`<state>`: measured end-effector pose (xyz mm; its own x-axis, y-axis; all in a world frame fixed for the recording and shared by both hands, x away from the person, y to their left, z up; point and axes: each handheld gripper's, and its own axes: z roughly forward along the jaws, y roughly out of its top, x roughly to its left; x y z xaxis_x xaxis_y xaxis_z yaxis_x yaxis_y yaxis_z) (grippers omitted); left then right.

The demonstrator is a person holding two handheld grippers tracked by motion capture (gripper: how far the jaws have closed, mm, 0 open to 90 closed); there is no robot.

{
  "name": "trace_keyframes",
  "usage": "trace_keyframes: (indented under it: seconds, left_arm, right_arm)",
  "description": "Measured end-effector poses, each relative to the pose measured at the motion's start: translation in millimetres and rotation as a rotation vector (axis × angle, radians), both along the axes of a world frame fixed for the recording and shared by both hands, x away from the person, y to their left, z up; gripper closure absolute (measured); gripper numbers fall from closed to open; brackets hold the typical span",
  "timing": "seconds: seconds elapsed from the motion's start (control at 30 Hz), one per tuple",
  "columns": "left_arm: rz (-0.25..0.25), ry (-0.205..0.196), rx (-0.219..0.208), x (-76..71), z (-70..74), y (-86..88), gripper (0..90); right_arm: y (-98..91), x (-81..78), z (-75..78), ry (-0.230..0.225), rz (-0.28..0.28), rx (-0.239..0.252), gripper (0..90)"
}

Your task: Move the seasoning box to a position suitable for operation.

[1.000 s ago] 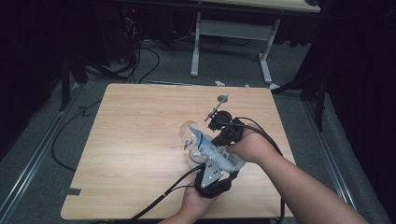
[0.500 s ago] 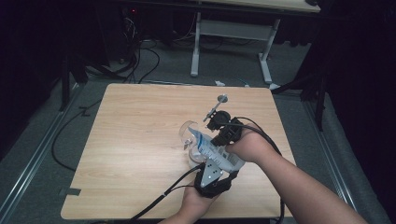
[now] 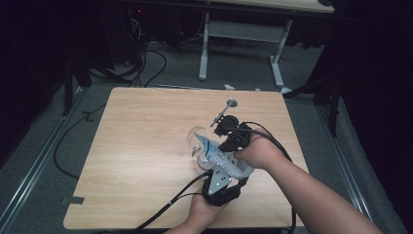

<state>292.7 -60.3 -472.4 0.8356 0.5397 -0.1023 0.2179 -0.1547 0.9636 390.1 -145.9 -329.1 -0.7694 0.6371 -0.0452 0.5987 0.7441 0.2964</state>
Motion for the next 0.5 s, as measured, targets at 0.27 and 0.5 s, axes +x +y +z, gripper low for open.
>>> trace_keyframes:
  seconds: [0.27,0.5]
  left_arm:
    - [0.001,0.001,-0.010,0.3,1.1,0.1,59.9]
    - [0.000,-0.004,-0.010,-0.5,1.2,-0.1,60.0]
  right_arm:
    - [0.6,0.7,1.1,0.000,0.002,-0.002,89.8]
    - [-0.1,0.1,1.7,-0.003,0.002,0.003,89.8]
